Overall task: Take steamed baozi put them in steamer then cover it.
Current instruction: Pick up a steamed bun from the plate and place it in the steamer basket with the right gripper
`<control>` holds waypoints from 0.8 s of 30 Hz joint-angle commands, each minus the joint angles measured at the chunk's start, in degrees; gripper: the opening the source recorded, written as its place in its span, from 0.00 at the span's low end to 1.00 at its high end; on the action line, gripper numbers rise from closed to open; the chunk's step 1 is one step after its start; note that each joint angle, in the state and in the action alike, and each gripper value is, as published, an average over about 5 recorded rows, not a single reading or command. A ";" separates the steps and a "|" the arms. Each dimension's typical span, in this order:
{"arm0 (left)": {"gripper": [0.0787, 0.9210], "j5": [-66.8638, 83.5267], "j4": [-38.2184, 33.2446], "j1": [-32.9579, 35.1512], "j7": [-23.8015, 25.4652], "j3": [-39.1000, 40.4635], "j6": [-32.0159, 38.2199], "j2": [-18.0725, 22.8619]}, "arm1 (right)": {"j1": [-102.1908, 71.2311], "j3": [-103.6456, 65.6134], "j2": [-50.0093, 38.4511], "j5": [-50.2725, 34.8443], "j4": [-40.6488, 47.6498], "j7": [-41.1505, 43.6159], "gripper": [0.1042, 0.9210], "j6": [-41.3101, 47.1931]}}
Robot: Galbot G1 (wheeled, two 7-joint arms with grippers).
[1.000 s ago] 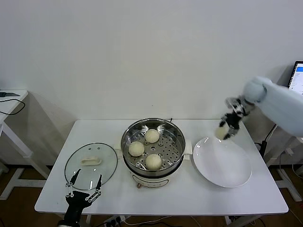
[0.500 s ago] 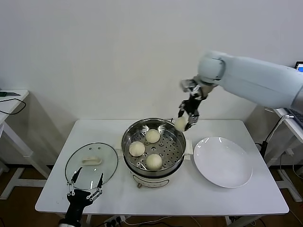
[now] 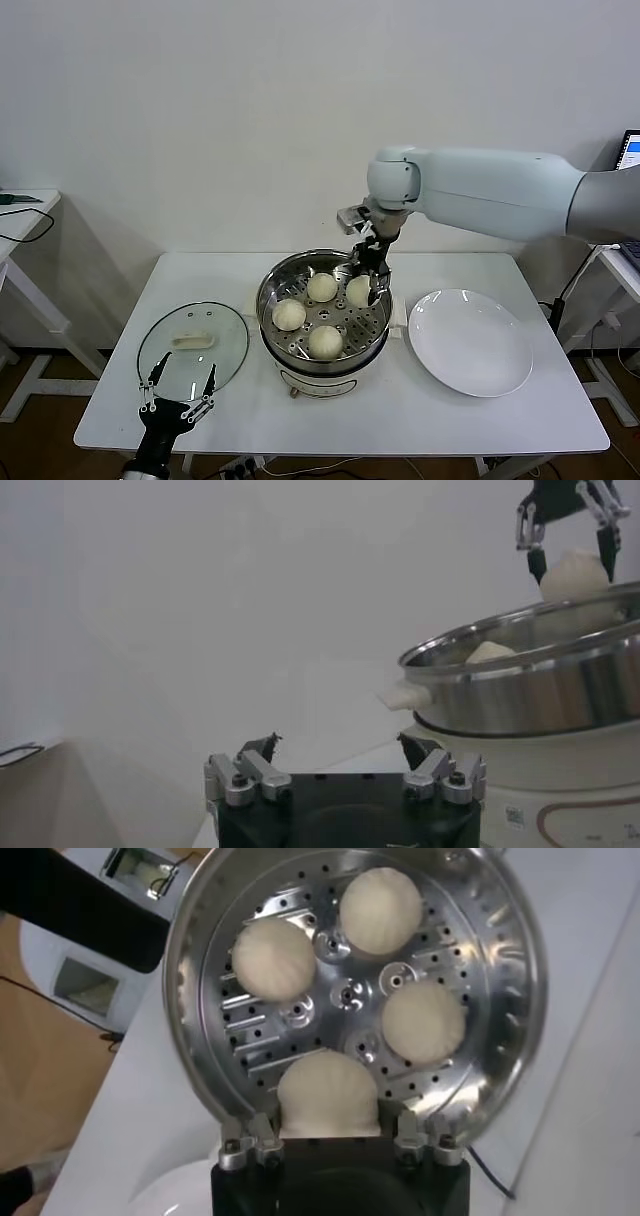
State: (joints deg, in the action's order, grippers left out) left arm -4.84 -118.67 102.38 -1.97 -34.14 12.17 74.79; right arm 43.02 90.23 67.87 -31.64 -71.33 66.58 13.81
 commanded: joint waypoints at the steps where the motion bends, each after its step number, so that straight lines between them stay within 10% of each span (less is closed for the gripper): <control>1: 0.88 0.00 0.09 0.02 0.00 -0.13 0.04 0.00 | -2.80 1.67 2.50 0.52 1.52 -1.91 0.65 0.90; 24: 0.88 0.17 -0.04 0.37 0.01 -0.97 -0.12 -0.08 | -6.27 -0.22 3.49 3.92 2.95 -2.62 0.76 0.68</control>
State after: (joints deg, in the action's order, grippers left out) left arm -4.70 -118.65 102.72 -1.98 -35.08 12.13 74.76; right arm 37.36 90.24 71.44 -28.29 -68.05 64.25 14.40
